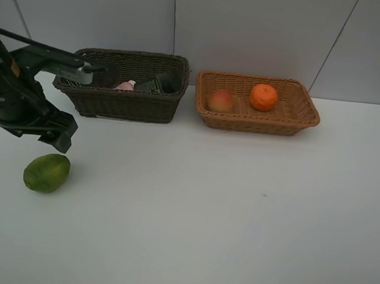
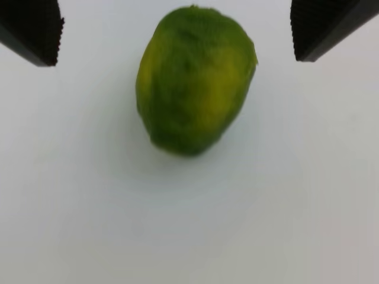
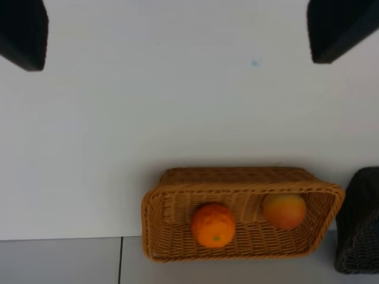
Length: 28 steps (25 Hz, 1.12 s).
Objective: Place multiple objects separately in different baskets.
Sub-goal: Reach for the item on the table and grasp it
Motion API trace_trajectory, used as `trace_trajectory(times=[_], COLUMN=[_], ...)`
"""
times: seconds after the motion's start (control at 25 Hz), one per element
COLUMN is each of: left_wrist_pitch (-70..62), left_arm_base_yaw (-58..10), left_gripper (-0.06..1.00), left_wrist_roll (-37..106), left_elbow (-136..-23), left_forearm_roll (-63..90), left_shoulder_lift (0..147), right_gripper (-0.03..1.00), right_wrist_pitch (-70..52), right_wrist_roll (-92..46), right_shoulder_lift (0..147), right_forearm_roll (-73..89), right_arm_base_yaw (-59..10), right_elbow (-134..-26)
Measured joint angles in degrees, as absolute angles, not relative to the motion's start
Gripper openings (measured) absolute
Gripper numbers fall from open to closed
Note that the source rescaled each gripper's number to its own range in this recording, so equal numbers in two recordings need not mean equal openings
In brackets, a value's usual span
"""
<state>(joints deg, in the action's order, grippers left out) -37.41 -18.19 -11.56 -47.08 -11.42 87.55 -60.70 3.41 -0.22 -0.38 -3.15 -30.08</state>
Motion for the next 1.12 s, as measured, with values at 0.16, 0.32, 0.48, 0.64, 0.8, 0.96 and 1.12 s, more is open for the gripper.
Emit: trace_trajectory(times=[0.16,0.32,0.48,0.64,0.8,0.96,1.12], left_wrist_pitch=[-35.01,-30.11,-26.76,-25.03,-20.76,-17.52,-15.39], left_arm_base_yaw=[-18.19,-17.2,-14.62,-13.67,-13.56,-13.56,-13.56], left_gripper=[1.0,1.0,1.0,1.0,1.0,1.0,1.0], left_wrist_roll=[-6.53,-3.98,-2.64,0.0,1.7,2.08,2.08], left_elbow=[-42.24,-37.85,-37.16,-37.16,-37.16,-37.21,-37.21], left_forearm_roll=[-11.42,-11.36,-11.61,-11.68,-11.68,-11.81,-11.81], left_shoulder_lift=[87.53,87.53,87.98,91.43,95.77,98.53,100.71], right_gripper=[0.92,0.92,0.92,0.92,0.92,0.92,0.92], right_wrist_pitch=[-60.7,-60.7,-60.7,-60.7,-60.7,-60.7,-60.7], right_wrist_roll=[3.41,3.41,3.41,3.41,3.41,3.41,3.41], right_shoulder_lift=[-0.22,-0.22,-0.22,-0.22,-0.22,-0.22,-0.22], right_forearm_roll=[-0.38,-0.38,-0.38,-0.38,-0.38,-0.38,-0.38], right_arm_base_yaw=[-3.15,-3.15,-3.15,-3.15,-3.15,-3.15,-3.15], right_elbow=[-30.08,-30.08,-30.08,-30.08,-30.08,-30.08,-30.08])
